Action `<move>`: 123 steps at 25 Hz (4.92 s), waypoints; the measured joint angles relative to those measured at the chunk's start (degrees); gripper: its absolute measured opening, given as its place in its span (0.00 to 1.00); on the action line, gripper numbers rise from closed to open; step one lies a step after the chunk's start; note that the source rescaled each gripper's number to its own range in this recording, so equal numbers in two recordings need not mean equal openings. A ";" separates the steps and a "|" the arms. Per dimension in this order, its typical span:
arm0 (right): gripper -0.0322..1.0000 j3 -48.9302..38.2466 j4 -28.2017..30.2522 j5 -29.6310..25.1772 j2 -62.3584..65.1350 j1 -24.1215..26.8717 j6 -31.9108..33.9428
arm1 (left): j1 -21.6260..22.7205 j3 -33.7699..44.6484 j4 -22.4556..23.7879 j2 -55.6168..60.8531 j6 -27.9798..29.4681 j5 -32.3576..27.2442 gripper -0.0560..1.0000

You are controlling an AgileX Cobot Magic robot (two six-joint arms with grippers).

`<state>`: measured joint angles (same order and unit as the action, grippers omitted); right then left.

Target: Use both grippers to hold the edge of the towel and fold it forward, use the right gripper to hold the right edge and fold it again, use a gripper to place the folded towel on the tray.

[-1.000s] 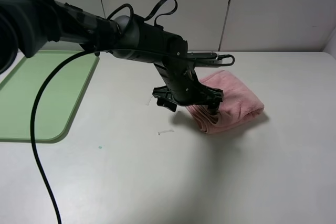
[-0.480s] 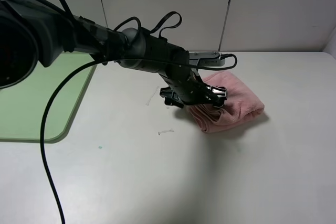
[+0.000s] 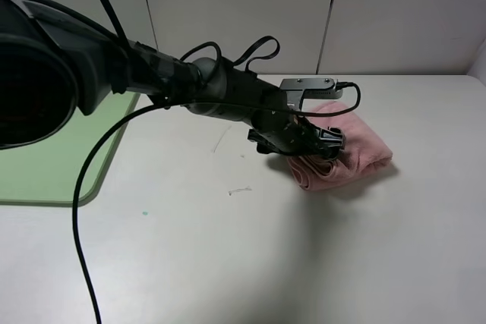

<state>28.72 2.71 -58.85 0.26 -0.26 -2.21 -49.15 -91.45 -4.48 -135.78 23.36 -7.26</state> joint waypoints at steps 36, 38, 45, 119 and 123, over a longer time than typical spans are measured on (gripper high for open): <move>1.00 0.00 0.02 0.00 0.00 0.00 0.00 | 5.72 0.72 10.32 11.69 -5.66 -30.45 0.25; 1.00 0.00 0.02 0.00 0.00 0.00 0.00 | 6.91 1.51 10.32 12.98 -7.07 -30.89 0.25; 1.00 0.00 0.02 0.06 0.00 0.00 0.00 | 12.74 11.71 10.32 19.05 -7.84 -28.63 0.25; 1.00 0.00 0.02 0.12 0.00 0.00 0.00 | 59.26 30.97 12.04 30.99 -13.60 -11.36 1.00; 1.00 0.00 0.02 0.12 0.00 0.00 0.00 | 59.30 30.97 12.04 35.33 -13.60 -17.52 1.00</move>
<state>28.72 2.73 -58.73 0.26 -0.26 -2.21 10.16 -60.48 7.56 -100.45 9.76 -24.78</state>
